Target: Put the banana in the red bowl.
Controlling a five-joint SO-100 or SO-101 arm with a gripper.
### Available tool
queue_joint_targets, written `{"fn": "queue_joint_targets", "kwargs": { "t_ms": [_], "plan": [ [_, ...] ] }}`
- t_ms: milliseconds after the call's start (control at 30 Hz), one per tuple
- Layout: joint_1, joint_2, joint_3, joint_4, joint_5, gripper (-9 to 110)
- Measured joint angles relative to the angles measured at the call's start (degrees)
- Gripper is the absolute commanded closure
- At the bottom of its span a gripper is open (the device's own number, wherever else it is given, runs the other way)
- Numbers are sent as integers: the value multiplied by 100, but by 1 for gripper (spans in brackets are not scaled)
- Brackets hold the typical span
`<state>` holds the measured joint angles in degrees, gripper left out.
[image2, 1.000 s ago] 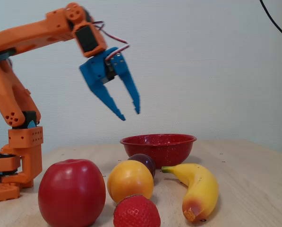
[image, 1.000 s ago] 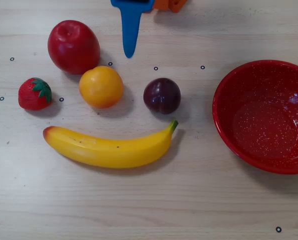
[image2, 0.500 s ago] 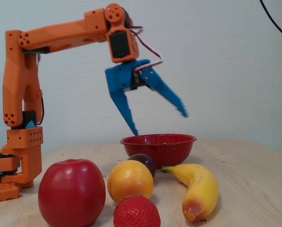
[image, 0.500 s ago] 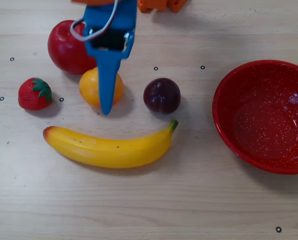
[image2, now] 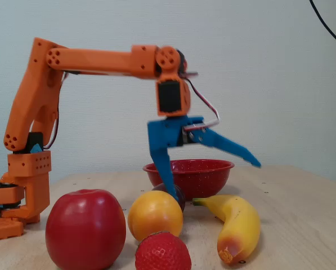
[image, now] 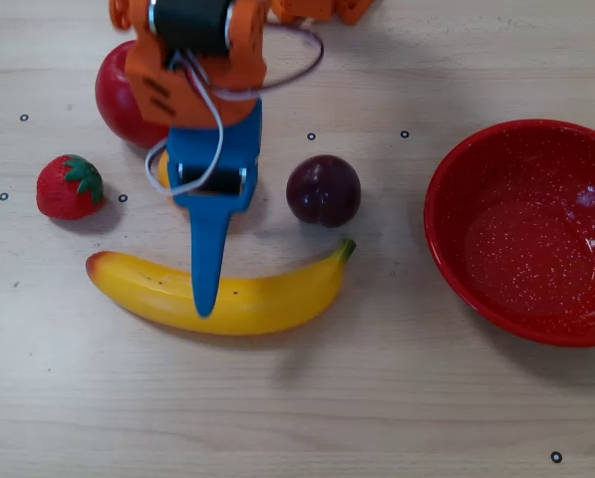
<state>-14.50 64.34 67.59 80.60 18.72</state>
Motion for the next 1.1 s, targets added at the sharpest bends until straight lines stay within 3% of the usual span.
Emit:
{"fn": "queue_joint_targets", "kwargs": {
  "t_ms": [1100],
  "plan": [
    [211,-2057,-1775,-598,-176,38]
  ]
}}
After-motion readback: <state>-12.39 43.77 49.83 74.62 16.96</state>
